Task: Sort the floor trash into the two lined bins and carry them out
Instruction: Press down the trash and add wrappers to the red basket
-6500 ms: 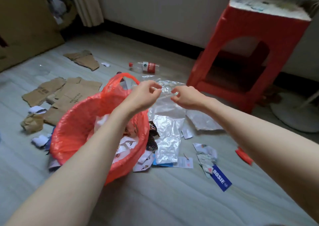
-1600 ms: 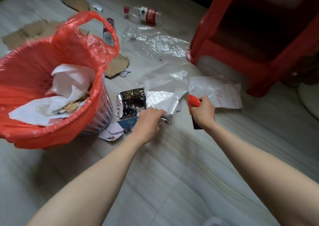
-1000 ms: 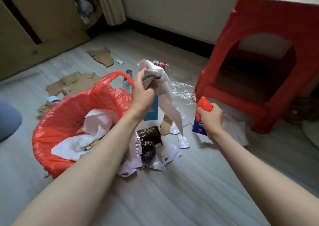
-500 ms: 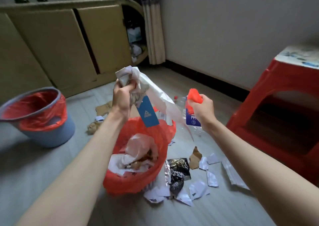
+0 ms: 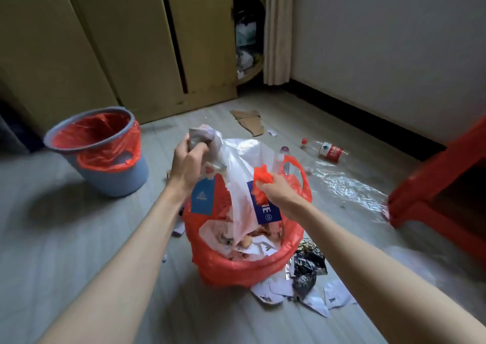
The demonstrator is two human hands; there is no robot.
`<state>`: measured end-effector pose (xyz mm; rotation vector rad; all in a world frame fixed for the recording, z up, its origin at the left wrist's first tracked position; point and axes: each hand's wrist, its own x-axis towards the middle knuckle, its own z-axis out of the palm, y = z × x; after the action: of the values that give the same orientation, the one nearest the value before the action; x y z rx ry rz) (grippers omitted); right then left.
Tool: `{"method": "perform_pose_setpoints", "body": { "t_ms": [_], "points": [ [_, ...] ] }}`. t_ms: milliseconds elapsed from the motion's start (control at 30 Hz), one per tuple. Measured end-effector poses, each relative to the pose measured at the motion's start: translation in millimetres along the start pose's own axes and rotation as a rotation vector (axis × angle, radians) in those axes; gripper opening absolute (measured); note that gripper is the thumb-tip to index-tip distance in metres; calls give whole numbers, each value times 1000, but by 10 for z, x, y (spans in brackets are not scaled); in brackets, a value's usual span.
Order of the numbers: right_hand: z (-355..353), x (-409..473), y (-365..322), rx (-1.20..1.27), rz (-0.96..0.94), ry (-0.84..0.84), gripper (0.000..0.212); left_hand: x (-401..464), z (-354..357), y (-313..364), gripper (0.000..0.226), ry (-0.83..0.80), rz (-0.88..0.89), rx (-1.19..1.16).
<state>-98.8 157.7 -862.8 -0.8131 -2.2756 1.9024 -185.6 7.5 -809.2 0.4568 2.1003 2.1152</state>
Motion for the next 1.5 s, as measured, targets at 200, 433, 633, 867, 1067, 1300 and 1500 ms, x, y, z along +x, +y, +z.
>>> {"method": "perform_pose_setpoints", "body": {
  "t_ms": [200, 433, 633, 867, 1067, 1300, 1500],
  "points": [
    [-49, 139, 161, -22, 46, 170, 25, 64, 203, -357, 19, -162, 131, 579],
    [-309, 248, 188, -66, 1, 344, 27, 107, 572, -1123, 41, -508, -22, 851],
    [-355, 288, 280, -247, -65, 363, 7, -84, 705, -1597, 28, -681, -66, 1140],
    [-167, 466, 203, -434, -183, 320, 12, -233, 638, -1633, 27, -896, -143, 1221],
    [81, 775, 45, -468, -206, 173, 23, -236, 444, -1452, 54, -882, 48, 1216],
    [203, 861, 118, -578, -162, 76, 33, -131, 165, -1280, 30, -604, 306, 1126],
    [166, 712, 293, -632, -151, -7, 21, 97, 156, -1176, 51, -37, 459, 1026]
  ]
}}
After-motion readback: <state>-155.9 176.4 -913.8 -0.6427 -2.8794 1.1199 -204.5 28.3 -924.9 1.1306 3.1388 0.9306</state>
